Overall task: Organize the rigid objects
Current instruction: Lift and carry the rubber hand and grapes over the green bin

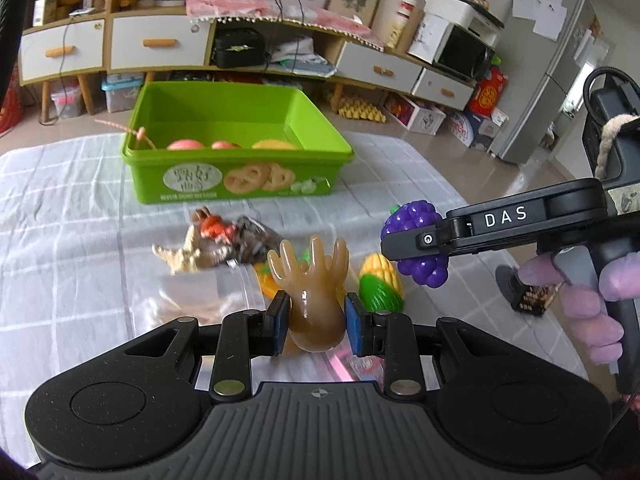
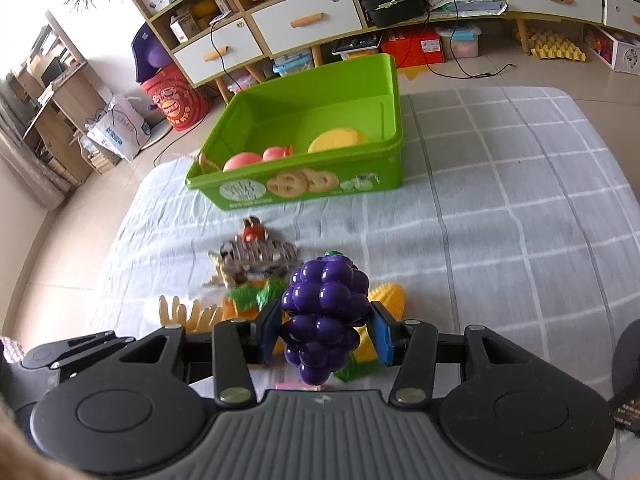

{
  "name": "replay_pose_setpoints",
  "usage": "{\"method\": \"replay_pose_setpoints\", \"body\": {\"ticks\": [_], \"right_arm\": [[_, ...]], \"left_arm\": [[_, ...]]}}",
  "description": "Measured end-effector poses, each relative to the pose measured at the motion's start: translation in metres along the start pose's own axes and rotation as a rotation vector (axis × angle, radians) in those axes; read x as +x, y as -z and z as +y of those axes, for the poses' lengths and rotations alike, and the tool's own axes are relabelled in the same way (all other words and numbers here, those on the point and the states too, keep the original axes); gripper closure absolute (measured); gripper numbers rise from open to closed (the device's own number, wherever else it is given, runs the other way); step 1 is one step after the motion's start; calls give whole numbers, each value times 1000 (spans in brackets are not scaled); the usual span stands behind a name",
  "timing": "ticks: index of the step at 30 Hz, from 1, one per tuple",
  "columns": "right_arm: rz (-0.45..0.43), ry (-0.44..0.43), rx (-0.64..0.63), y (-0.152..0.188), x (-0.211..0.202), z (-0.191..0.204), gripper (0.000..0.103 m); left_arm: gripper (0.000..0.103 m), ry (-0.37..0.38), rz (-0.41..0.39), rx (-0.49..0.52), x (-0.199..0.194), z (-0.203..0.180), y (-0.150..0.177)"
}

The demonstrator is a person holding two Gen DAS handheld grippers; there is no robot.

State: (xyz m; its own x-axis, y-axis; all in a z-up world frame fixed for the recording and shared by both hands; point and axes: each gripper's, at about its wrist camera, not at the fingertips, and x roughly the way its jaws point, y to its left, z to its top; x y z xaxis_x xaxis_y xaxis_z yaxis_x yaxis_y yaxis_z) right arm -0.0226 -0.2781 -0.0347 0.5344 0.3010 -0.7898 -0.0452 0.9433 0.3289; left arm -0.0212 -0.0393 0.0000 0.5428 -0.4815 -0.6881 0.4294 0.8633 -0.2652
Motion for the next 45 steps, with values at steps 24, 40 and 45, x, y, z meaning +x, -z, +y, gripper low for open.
{"method": "replay_pose_setpoints", "body": {"ticks": [24, 40, 45], "right_arm": [[-169, -37, 208, -76, 40, -7, 76], [-231, 36, 243, -106, 72, -29, 76], [-222, 46, 223, -107, 77, -29, 76]], "left_arm": [[69, -123, -66, -44, 52, 48, -94], [69, -246, -56, -102, 115, 88, -136], [69, -289, -43, -59, 124, 90, -135]]}}
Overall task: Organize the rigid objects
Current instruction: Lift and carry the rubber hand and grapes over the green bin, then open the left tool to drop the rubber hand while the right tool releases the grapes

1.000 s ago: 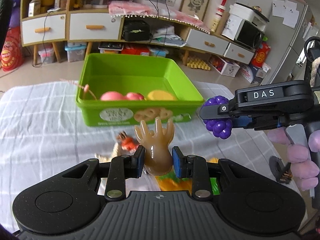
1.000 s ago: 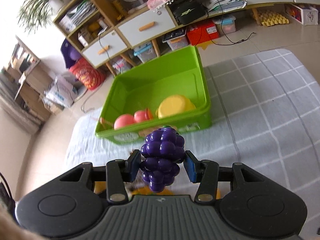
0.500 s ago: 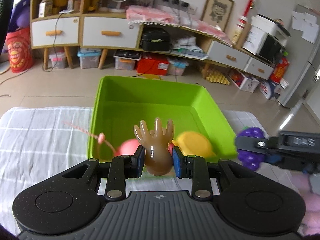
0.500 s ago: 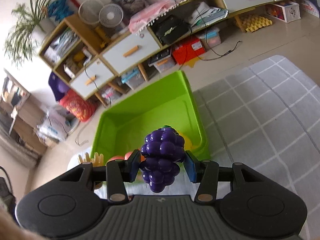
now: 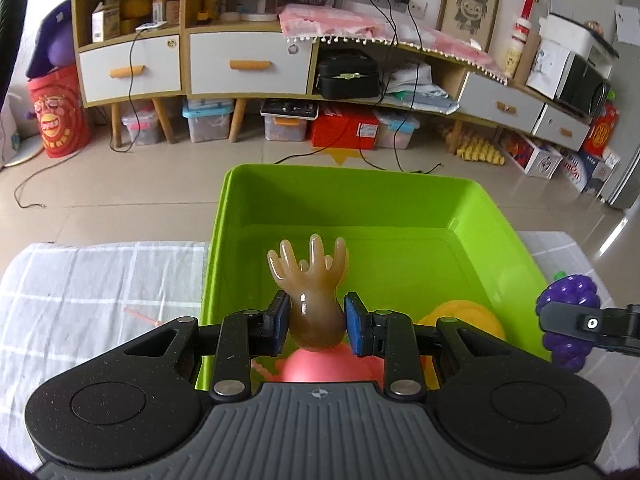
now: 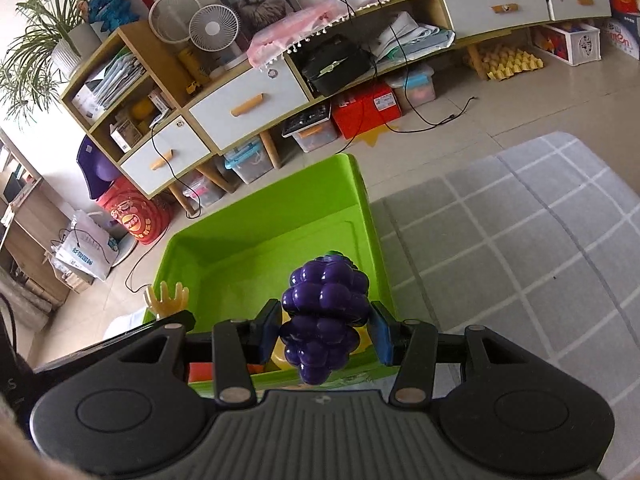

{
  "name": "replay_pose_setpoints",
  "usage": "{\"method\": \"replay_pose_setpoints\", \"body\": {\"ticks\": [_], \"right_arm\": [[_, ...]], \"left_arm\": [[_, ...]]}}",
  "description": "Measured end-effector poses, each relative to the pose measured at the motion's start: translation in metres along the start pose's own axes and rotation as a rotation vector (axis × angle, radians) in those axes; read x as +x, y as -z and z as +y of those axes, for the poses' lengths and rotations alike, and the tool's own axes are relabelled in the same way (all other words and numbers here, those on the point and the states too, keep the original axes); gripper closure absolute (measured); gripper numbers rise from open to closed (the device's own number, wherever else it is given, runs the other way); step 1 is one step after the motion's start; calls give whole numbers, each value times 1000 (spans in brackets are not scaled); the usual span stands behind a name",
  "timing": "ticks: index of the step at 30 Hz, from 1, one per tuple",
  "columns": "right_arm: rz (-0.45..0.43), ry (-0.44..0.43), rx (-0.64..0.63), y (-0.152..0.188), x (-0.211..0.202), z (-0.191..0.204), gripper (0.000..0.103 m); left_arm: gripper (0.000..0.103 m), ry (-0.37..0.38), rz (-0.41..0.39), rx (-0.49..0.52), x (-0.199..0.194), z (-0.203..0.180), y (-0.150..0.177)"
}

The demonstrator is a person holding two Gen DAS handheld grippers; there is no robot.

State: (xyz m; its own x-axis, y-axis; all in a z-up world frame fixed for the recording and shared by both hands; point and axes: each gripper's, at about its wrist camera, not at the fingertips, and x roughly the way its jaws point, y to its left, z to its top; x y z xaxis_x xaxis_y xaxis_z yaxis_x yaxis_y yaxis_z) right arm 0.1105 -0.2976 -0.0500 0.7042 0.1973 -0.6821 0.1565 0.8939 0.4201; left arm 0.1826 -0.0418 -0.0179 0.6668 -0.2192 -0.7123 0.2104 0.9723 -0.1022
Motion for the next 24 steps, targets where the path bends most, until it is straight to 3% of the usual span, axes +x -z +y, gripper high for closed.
{"method": "replay_pose_setpoints", "body": {"ticks": [10, 11, 12, 13, 14, 24], "right_arm": [[0, 0, -27, -1, 6, 1, 75], [0, -2, -27, 0, 6, 1, 74], [1, -5, -26, -1, 6, 2, 72], [4, -13, -23, -1, 6, 2, 63], [5, -21, -17, -1, 6, 2, 57], [-8, -17, -8, -1, -6, 7, 52]], "left_arm": [[68, -15, 4, 47, 8, -5, -1], [66, -9, -2, 54, 8, -5, -2], [50, 1, -6, 66, 7, -5, -1], [31, 2, -13, 77, 5, -6, -1], [24, -4, -26, 85, 3, -7, -1], [18, 1, -16, 123, -9, -13, 6]]}}
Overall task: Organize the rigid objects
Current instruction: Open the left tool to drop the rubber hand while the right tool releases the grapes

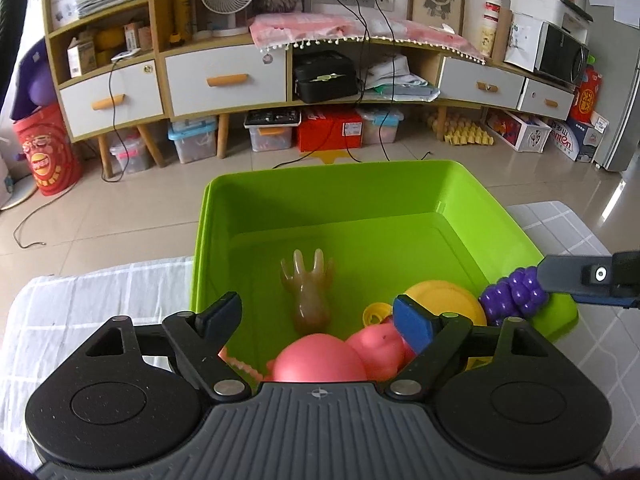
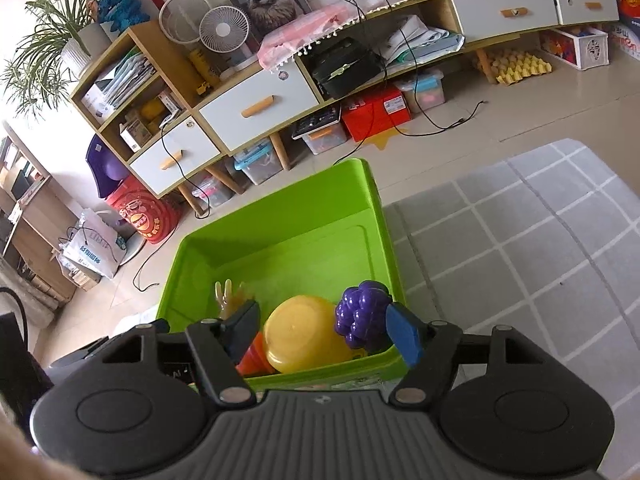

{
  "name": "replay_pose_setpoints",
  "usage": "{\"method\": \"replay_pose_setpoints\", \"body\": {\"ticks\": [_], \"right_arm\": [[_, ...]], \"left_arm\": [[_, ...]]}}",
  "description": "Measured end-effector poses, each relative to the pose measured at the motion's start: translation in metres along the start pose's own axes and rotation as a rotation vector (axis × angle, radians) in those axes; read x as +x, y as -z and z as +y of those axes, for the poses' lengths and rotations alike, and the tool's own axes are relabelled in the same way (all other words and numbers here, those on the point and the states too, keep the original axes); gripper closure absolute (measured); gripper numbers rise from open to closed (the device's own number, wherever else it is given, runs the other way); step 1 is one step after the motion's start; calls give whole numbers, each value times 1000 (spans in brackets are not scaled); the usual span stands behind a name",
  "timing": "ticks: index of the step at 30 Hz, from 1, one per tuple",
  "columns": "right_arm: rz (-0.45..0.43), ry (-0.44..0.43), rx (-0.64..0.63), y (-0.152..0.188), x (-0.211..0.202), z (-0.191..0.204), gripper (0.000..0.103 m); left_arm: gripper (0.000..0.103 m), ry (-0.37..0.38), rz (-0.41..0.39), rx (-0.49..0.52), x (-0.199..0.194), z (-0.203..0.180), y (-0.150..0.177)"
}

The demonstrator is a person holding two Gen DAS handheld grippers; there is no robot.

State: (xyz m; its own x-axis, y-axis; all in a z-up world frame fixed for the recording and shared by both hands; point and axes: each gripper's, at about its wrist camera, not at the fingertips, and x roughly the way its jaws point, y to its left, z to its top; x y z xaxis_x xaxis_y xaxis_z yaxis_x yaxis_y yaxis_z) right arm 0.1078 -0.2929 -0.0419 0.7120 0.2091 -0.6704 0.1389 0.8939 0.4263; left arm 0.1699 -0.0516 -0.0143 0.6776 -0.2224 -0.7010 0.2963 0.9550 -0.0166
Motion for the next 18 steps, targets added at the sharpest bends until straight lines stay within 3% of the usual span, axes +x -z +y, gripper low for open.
{"method": "replay_pose_setpoints", "body": {"ticks": [18], "right_arm": [[-1, 3, -32, 12, -42, 11, 49]], "left_arm": [[10, 3, -4, -19, -40, 0, 9]]}}
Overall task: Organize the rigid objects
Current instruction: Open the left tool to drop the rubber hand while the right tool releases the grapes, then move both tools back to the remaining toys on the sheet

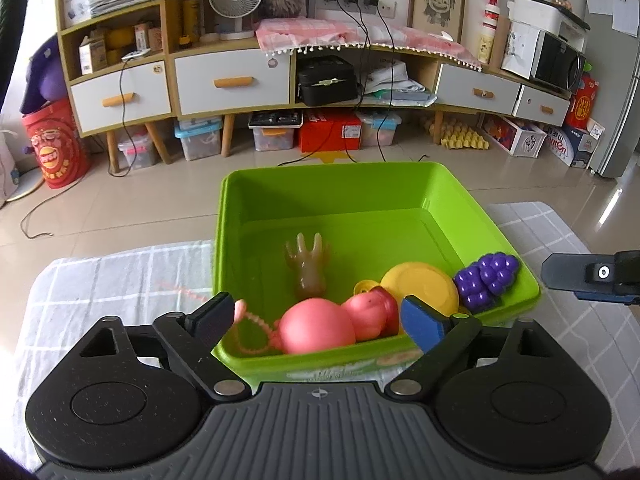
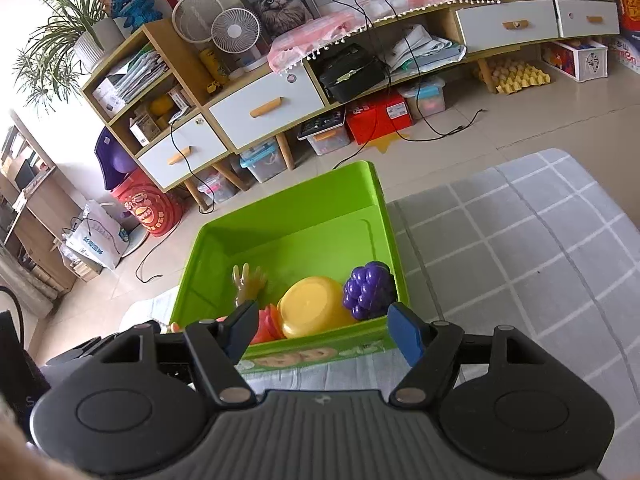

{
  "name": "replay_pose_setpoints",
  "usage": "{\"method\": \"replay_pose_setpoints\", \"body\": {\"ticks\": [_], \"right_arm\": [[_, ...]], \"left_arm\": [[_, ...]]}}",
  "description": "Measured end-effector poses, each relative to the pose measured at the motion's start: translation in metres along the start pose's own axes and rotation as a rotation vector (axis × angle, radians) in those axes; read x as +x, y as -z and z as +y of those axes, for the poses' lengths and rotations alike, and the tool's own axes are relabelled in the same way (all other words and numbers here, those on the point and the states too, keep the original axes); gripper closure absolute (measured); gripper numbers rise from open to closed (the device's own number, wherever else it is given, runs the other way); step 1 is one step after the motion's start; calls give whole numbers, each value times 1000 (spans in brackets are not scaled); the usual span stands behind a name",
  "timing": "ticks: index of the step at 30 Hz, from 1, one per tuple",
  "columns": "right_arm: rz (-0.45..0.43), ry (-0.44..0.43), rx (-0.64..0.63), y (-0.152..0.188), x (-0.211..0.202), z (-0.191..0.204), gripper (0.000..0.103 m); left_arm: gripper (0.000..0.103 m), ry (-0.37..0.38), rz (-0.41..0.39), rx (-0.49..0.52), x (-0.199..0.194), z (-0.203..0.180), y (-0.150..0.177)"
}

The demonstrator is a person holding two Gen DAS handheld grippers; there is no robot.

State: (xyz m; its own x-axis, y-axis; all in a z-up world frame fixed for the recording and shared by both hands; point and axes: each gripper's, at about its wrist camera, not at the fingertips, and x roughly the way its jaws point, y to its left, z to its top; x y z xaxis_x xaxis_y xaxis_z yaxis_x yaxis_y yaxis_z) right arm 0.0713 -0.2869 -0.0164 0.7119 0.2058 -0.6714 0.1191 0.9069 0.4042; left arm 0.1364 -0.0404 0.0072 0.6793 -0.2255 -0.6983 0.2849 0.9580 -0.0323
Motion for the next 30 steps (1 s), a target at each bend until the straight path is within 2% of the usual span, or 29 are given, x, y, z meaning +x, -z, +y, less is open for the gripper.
{"method": "replay_pose_setpoints", "body": {"ticks": [6, 11, 16, 25, 30], "right_arm": [[-3, -2, -5, 9, -16, 2, 39], [13, 0, -26, 17, -25, 3, 34], [25, 8, -36, 26, -32, 4, 32], [35, 0, -73, 45, -40, 6, 31], [46, -18, -110, 58, -44, 4, 30]], "left_arm": [[3, -5, 2, -15, -18, 3, 10], [2, -13, -13, -4, -36, 2, 17], [2, -24, -2, -19, -50, 1, 26], [2, 26, 19, -54, -68, 1, 59], [2, 30, 12, -26, -75, 0, 77]]}}
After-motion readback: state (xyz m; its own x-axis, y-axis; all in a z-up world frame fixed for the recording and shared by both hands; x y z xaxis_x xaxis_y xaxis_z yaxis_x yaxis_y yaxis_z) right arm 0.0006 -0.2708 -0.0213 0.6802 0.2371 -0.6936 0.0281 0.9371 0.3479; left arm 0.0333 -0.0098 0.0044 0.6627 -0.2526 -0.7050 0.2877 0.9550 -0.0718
